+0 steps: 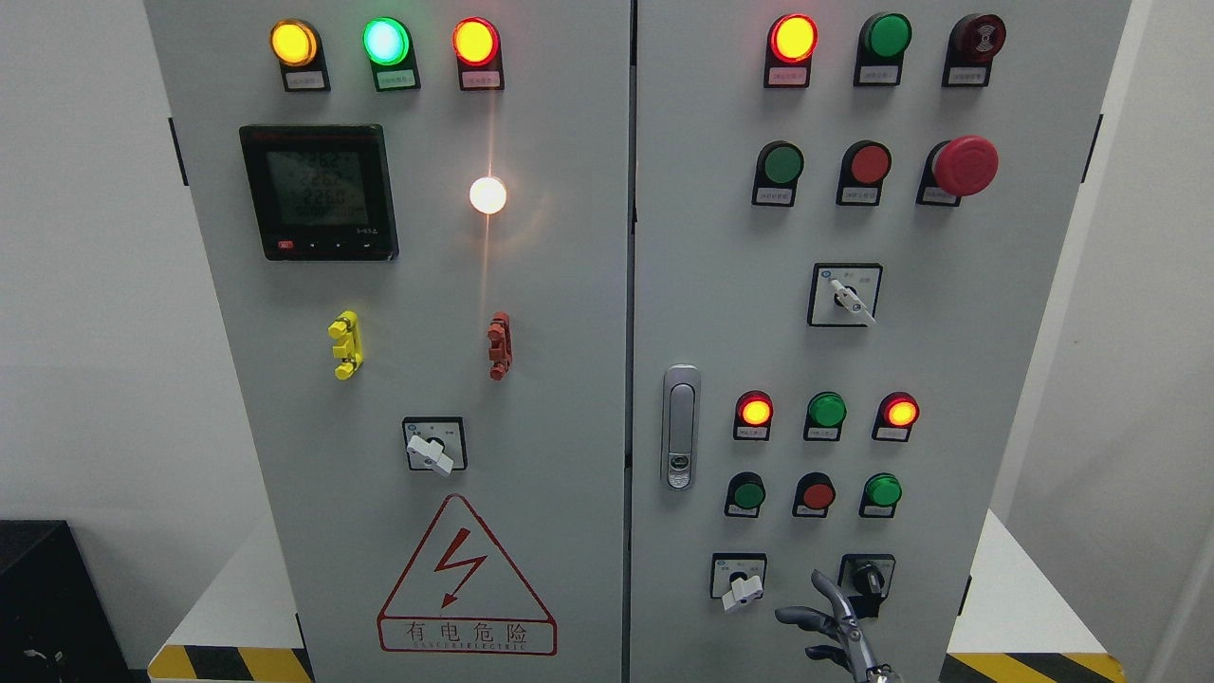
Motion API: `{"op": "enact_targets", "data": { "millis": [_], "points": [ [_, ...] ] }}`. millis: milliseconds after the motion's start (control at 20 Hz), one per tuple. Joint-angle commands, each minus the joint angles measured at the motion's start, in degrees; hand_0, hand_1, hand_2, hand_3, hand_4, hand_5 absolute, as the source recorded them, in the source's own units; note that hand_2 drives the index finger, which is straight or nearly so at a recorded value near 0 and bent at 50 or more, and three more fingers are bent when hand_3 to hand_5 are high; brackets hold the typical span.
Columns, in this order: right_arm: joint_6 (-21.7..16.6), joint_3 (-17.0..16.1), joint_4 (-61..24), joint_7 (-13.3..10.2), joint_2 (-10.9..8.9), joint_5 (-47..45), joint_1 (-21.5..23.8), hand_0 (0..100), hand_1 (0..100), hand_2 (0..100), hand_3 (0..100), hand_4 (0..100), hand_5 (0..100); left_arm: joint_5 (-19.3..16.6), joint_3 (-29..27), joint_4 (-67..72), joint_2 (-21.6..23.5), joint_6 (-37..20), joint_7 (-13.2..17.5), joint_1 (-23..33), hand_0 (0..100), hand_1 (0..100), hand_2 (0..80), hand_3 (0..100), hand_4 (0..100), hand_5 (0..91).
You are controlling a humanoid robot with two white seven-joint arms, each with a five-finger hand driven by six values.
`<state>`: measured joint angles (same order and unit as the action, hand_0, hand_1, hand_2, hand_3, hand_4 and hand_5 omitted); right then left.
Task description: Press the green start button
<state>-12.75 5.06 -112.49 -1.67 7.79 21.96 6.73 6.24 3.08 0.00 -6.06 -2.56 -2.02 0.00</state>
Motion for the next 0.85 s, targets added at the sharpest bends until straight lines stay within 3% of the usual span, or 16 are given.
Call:
{"op": "enact_targets", "data": {
  "millis": [0,150,800],
  "points": [
    [2.7,0.0,-4.2,3.2,-0.15,-15.4,0.7,0,23,0,6,1,0,0.0,0.0,-1.6,0.0,0.0,0.0,-1.3,12,56,0.0,0,0,0.0],
    [4.4,-0.4,-4.2,4.8,-0.15,-18.2,0.1,0,18,0,2,0,0,0.0,0.0,-1.6,0.0,0.0,0.0,-1.3,12,56,0.0,0,0,0.0],
    [7.1,-0.7,-4.3,4.9,0.03,-20.5,-0.8,0,13,0,0,0,0,0.0,0.0,-1.6,0.0,0.0,0.0,-1.3,12,56,0.0,0,0,0.0]
  ]
}}
